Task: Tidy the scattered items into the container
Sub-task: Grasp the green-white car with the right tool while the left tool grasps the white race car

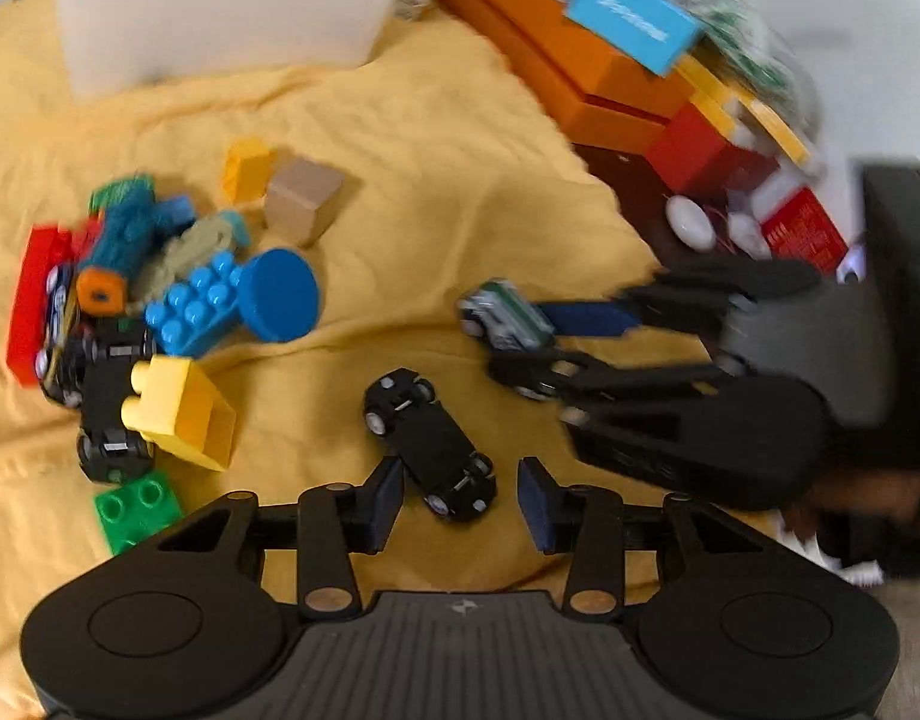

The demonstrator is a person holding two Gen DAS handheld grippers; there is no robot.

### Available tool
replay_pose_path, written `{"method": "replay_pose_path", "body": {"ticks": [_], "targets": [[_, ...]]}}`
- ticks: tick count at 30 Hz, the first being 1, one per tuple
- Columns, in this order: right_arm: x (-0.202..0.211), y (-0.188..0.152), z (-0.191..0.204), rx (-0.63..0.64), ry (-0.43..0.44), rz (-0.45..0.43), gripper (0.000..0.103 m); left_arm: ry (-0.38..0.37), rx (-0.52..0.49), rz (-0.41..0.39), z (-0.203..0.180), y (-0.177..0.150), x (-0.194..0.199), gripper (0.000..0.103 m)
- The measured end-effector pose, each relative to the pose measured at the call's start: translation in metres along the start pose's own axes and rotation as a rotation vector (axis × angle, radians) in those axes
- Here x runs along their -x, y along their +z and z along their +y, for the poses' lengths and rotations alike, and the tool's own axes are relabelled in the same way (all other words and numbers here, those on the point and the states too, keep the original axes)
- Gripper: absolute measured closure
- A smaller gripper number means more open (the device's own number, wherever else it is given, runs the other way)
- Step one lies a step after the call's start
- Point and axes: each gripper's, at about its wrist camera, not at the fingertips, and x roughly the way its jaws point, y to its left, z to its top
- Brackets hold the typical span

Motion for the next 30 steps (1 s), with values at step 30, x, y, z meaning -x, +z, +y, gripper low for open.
{"method": "replay_pose_path", "body": {"ticks": [30], "targets": [[0.010,-0.019,-0.019,-0.034,0.037,0.004,0.070,0.029,-0.207,-0.067,-0.044,-0.021,0.016,0.054]]}}
